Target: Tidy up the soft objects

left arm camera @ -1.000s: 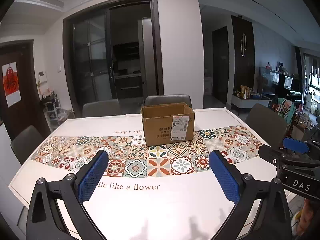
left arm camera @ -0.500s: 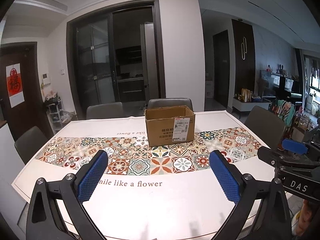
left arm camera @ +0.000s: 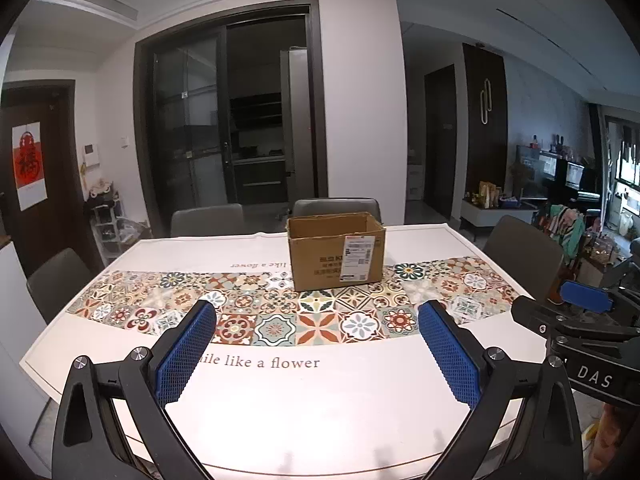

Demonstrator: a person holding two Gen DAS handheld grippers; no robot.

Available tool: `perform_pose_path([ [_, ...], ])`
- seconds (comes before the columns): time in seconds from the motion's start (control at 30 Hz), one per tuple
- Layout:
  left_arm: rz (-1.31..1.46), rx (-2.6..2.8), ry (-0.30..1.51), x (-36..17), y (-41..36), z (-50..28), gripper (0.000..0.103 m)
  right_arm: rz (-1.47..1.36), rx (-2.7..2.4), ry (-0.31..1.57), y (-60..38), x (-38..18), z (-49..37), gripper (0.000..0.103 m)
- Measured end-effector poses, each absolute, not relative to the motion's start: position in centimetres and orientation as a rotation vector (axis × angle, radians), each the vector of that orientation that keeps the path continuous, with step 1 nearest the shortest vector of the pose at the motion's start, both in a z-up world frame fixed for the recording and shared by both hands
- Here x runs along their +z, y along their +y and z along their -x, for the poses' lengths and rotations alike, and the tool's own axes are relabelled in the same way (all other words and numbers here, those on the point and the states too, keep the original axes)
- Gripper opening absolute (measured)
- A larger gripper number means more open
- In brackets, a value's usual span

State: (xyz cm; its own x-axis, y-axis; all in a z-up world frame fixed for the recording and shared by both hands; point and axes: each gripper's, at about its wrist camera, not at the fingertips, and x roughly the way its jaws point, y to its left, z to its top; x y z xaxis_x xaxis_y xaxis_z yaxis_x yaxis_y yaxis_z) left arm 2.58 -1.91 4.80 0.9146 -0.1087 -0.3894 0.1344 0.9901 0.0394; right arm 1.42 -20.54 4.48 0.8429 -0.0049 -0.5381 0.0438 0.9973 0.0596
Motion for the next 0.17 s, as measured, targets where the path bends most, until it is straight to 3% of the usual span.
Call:
perform_pose_path([
  [0.17,-0.064,-0.129,0.397,4.93,-2.04,-2.18,0.103,-0.071,-0.028,0.567,-20.47,4.56,-0.79,0.074],
])
